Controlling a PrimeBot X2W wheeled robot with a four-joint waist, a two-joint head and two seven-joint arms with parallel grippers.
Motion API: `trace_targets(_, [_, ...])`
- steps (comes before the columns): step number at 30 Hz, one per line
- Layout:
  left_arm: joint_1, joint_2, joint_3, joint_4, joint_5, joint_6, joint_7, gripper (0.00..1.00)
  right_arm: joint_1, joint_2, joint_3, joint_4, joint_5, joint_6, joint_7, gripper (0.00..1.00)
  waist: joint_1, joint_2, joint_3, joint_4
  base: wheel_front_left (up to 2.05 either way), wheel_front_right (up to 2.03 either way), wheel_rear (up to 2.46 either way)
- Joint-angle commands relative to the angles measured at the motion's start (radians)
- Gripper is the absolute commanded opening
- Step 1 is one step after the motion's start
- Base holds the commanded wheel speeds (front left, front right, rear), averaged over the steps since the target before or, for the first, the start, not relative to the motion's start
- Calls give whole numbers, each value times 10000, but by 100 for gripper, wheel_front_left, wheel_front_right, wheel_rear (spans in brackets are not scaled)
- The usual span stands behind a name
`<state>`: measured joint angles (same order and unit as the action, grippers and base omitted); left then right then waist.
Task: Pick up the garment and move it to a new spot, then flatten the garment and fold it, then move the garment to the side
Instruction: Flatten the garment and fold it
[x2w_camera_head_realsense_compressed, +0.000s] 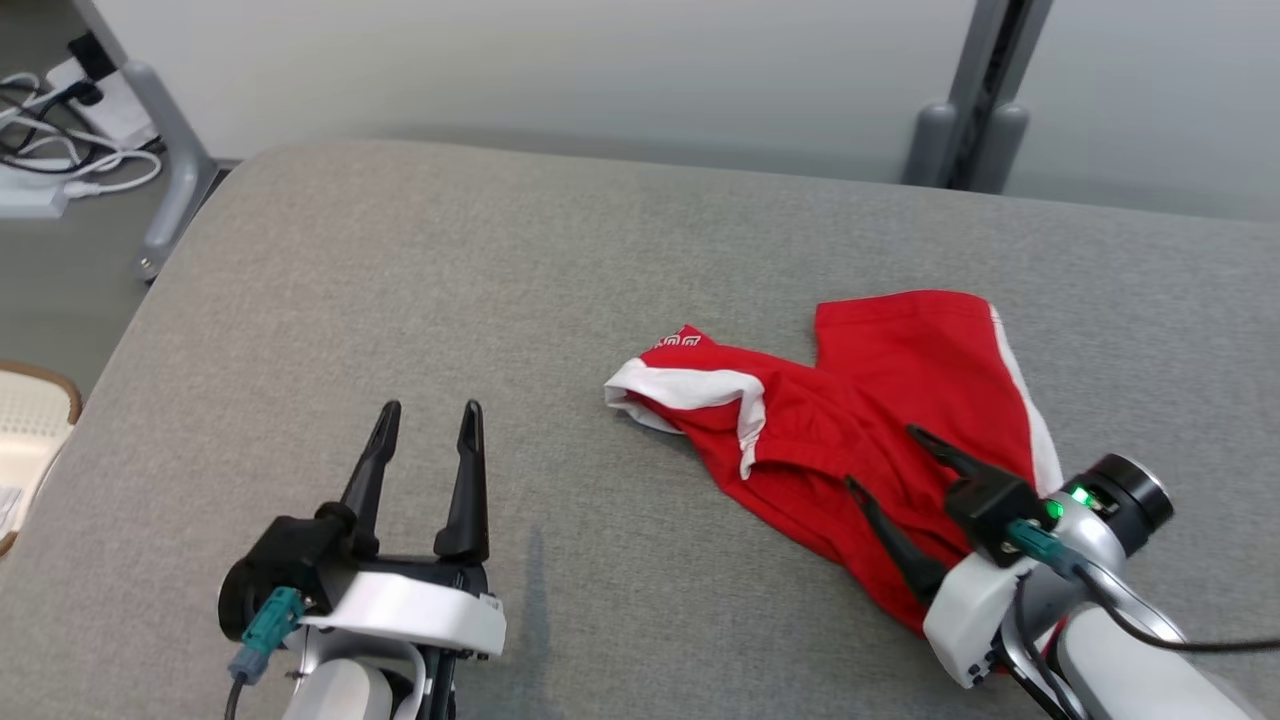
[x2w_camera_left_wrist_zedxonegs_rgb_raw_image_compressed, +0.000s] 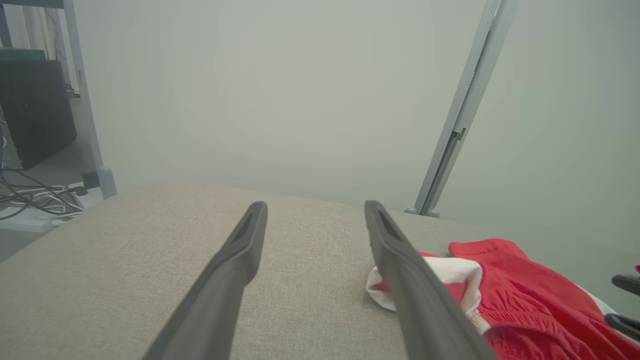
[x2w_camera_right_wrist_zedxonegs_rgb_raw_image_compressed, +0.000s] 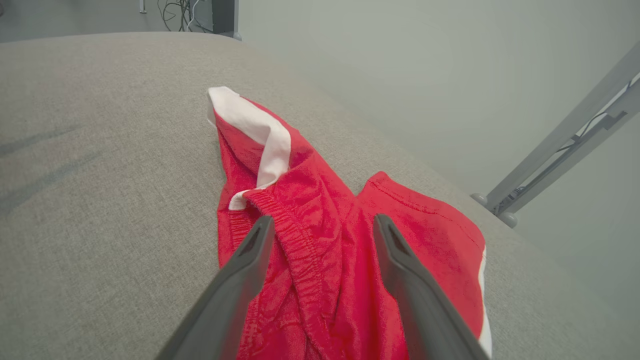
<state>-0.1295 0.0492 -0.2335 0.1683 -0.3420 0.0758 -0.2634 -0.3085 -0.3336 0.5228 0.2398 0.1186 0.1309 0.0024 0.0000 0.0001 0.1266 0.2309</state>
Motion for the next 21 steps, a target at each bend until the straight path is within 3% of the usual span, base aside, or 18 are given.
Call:
trace_targets(1, [-221,36,16,-188,-140,66,-9,100,-314,-188,336,195,92,-3,158,100,0,-1,254,282,0,0,0])
trace_targets(9, [-331,31,-298,-427,-503,121,-9,100,-1879,-894,2100,1556,455,-3,501,100,0,-1,722,980,0,0,0])
trace_targets(19, [-503,33,-393,-376,-638,198,-9,100,-3028,-655,2976,2860,713,-3,82,100,0,-1,968,1356,0,0,0])
trace_targets(20, [-488,33,-395,-373,-633,206,-9,100,-3083,-586,2973,2957,734,-3,-11,49,0,-1,972,1367,0,0,0])
trace_targets(21, [-467,33,-395,-366,-633,210,-9,100,-3160,-516,2957,3053,726,-3,-100,7,0,-1,974,1374,0,0,0])
